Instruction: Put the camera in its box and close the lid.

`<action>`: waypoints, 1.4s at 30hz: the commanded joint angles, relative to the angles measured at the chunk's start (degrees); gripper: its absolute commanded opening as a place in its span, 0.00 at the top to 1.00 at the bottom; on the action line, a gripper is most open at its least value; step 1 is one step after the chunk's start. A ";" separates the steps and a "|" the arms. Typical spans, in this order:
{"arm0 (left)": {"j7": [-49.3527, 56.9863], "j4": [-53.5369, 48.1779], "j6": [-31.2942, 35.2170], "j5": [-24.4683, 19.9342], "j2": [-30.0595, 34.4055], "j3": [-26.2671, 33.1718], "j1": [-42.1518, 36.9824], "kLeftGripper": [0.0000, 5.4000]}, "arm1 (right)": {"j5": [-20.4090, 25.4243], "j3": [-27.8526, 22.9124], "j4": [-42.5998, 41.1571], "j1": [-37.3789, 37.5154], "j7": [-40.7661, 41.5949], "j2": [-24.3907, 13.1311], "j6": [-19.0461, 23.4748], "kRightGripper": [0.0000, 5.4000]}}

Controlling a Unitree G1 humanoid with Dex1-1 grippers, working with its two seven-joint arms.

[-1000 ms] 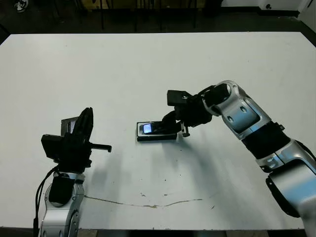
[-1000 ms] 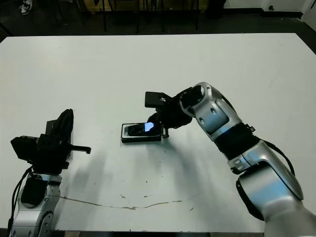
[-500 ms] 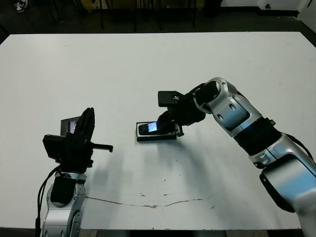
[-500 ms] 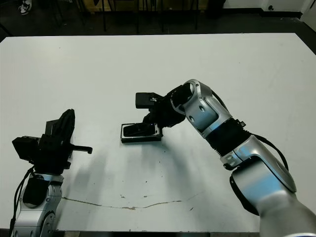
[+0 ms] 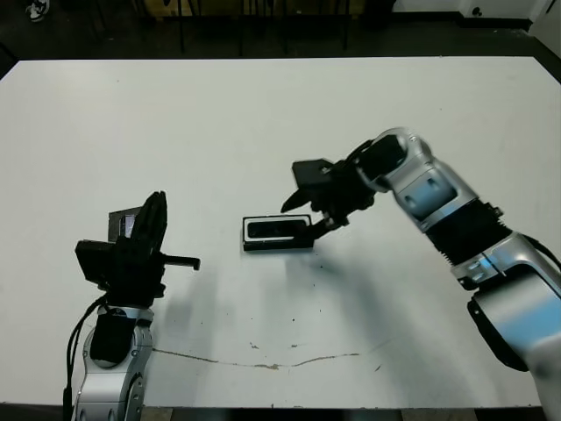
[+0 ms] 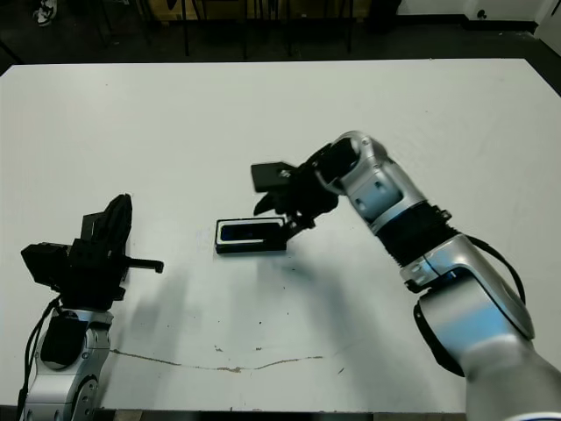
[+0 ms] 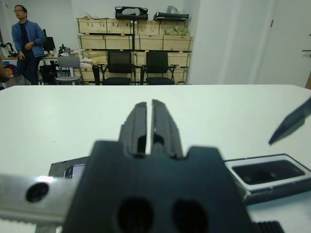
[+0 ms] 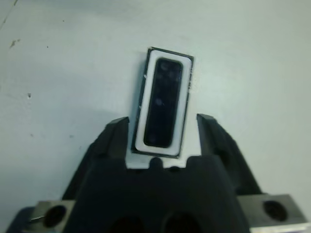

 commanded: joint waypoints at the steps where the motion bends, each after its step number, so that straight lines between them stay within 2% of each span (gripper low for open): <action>1: 0.09 0.96 0.58 0.46 0.30 0.07 0.78 1.00 | 0.46 -2.29 -1.30 -1.12 0.35 -2.08 -1.27 0.35; 8: -0.25 1.14 0.69 0.20 0.43 0.14 0.68 1.00 | 1.79 -9.25 -9.87 0.16 -4.82 -5.94 4.15 0.15; 11: -0.09 0.94 1.02 0.43 0.45 0.16 0.69 1.00 | 4.79 -14.66 -14.39 3.11 -9.75 -6.33 9.66 0.05; 14: 0.13 0.86 0.77 0.75 0.39 0.19 0.70 1.00 | 8.95 -22.12 -20.54 10.03 -19.21 -4.20 14.32 0.00; 16: -0.20 1.06 0.35 0.45 0.46 0.30 0.63 1.00 | 8.90 -25.95 -27.07 15.85 -28.08 -2.69 15.13 0.00; 22: -0.73 -0.96 0.70 0.39 1.14 0.53 1.34 1.00 | 8.54 -31.31 -39.27 29.54 -44.26 0.65 12.30 0.16; 26: -0.46 -8.21 2.88 0.95 1.70 0.46 4.09 1.00 | 5.90 -31.92 -44.45 39.33 -48.57 -1.28 6.03 0.29; 28: 0.16 -15.32 7.26 1.64 2.20 0.49 6.86 1.00 | 5.23 -32.50 -46.17 44.04 -49.66 -1.88 2.60 0.37; 30: 0.84 -21.75 11.99 2.40 2.52 0.78 9.15 1.00 | 5.44 -32.98 -47.49 47.49 -50.53 -2.01 0.99 0.43; 32: 1.63 -27.38 15.52 4.88 2.78 1.35 11.03 1.00 | 6.11 -33.42 -48.04 50.06 -51.44 -1.55 -0.68 0.50; 34: 2.78 -32.55 18.63 8.92 2.55 1.79 12.77 1.00 | 6.91 -33.76 -48.80 52.11 -52.34 -1.06 -0.63 0.57; 38: 3.34 -41.65 29.20 12.90 1.73 2.65 14.78 0.91 | 8.71 -34.11 -49.68 55.24 -53.24 -0.73 -0.17 0.71; 40: 3.61 -42.13 32.10 14.87 1.66 3.12 14.36 0.85 | 9.43 -34.11 -49.74 56.20 -53.48 -0.61 -0.38 0.77; 42: 3.43 -40.09 34.76 15.06 1.42 3.92 13.18 0.78 | 9.61 -33.94 -49.22 56.59 -54.13 -0.31 -0.78 0.84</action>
